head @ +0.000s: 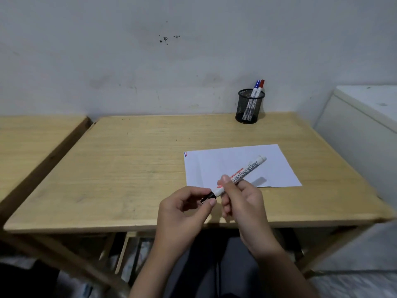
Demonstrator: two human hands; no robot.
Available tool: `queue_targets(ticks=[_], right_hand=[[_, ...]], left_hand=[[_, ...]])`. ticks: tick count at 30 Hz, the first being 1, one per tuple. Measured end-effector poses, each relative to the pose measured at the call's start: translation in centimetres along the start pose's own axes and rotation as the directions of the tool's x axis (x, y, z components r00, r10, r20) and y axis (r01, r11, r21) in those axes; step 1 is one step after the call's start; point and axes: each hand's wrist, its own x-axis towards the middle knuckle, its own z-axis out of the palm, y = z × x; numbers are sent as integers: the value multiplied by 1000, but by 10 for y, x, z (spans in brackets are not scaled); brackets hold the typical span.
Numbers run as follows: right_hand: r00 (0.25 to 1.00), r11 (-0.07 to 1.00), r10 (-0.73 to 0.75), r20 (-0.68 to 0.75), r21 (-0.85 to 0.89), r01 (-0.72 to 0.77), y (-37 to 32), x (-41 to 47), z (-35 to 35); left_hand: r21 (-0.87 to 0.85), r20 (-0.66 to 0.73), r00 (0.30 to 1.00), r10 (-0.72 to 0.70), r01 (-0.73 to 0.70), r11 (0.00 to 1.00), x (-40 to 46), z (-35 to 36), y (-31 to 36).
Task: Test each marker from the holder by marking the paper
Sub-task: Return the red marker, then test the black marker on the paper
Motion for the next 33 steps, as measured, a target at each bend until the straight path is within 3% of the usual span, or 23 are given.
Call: queue_targets(ticks=[5, 8, 14, 19, 22, 27, 30, 33], right_hand=[[999, 999, -29, 19, -46, 30, -1, 1, 0], [997, 997, -70, 39, -29, 71, -2, 3, 0], [984, 984, -178, -9, 29, 179, 2, 13, 5], [954, 958, -251, -165, 98, 269, -22, 36, -10], [941, 949, -278, -193, 97, 300, -37, 48, -22], [954, 963, -270, -127, -17, 270, -28, 49, -21], [964, 971, -241, -112, -40, 238, -17, 48, -23], [970, 975, -216, -115, -74, 209, -13, 50, -26]], left_hand=[[263, 40, 959, 279, -279, 923, -1, 3, -2], [329, 63, 940, 335, -336, 883, 2, 3, -4], [152, 45, 984, 173, -177, 972, 22, 5, 3], [110, 164, 987, -3, -15, 994, 55, -11, 6], [278, 151, 988, -41, -2, 961, 101, -25, 0], [642, 94, 995, -38, -31, 766, 182, -20, -16], [733, 189, 977, -95, -76, 676, 211, -15, -30], [726, 242, 953, -180, -55, 686, 221, -16, -40]])
